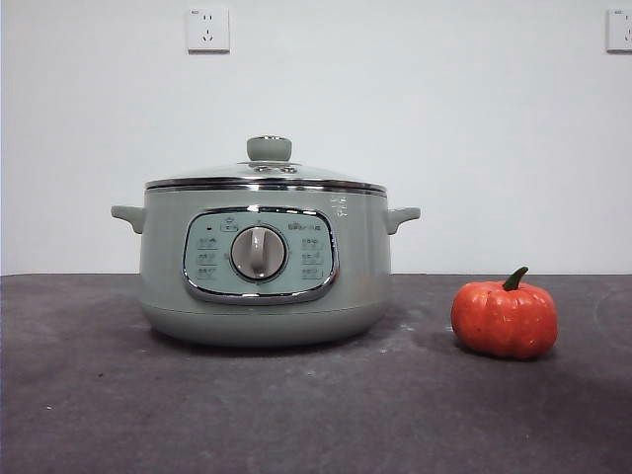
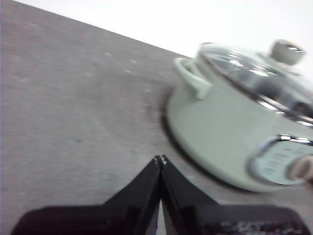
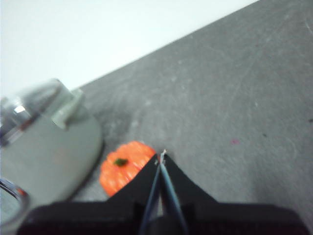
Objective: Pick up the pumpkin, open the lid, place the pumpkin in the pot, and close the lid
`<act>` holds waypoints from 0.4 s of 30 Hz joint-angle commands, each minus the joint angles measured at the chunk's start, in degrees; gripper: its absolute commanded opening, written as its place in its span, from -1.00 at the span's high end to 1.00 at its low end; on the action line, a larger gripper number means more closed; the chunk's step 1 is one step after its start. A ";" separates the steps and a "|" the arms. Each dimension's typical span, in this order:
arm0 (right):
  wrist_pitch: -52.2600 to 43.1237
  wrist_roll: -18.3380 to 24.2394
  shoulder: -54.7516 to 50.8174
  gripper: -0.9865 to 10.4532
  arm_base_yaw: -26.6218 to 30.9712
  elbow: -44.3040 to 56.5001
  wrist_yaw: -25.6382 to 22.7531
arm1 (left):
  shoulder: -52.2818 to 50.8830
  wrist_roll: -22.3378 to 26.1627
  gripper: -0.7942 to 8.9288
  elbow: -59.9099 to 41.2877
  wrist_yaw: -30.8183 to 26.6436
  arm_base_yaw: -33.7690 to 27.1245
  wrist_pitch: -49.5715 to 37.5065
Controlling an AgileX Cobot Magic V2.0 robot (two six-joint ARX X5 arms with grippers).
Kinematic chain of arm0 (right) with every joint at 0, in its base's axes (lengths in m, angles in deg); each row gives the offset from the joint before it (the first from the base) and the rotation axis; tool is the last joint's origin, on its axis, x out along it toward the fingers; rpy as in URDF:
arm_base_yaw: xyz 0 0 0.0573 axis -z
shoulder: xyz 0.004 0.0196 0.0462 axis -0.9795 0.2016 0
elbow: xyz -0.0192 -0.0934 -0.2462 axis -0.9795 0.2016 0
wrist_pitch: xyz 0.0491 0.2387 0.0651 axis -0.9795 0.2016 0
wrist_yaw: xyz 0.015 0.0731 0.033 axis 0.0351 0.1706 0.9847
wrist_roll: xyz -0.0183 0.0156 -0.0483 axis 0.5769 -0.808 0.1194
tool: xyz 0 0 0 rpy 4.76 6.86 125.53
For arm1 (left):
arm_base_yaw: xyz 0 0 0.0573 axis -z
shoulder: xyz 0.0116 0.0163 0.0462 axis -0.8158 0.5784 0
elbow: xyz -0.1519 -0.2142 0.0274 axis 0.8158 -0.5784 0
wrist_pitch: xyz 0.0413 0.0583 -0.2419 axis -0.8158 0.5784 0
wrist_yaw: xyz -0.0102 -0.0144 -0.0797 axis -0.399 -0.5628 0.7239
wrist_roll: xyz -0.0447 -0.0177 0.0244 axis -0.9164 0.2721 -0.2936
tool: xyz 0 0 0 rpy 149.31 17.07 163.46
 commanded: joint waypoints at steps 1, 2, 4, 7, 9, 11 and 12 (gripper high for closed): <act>-0.48 -2.03 1.18 0.85 -0.15 -3.04 1.57 | 0.26 -1.09 0.85 2.60 2.49 -0.13 0.44; 0.00 -2.01 1.84 0.85 -0.15 -4.24 2.03 | 0.48 -1.09 0.85 3.74 2.54 -0.13 1.18; 1.25 -1.97 3.45 0.85 -0.15 -6.67 3.61 | 1.33 -1.07 0.85 6.16 2.67 -0.13 2.67; 4.57 -0.46 6.67 0.85 -0.15 -11.13 6.97 | 3.58 -0.59 0.85 10.43 3.69 -0.13 4.98; 7.02 1.20 9.20 0.85 -0.15 -14.29 9.18 | 5.60 0.31 0.85 13.16 5.64 -0.13 6.29; 10.23 3.10 12.09 0.85 -0.17 -18.16 11.15 | 8.13 2.05 0.85 16.33 7.50 -0.13 8.46; 11.67 4.17 13.35 0.85 -0.20 -19.91 12.15 | 9.27 2.93 0.85 17.79 8.35 -0.13 9.77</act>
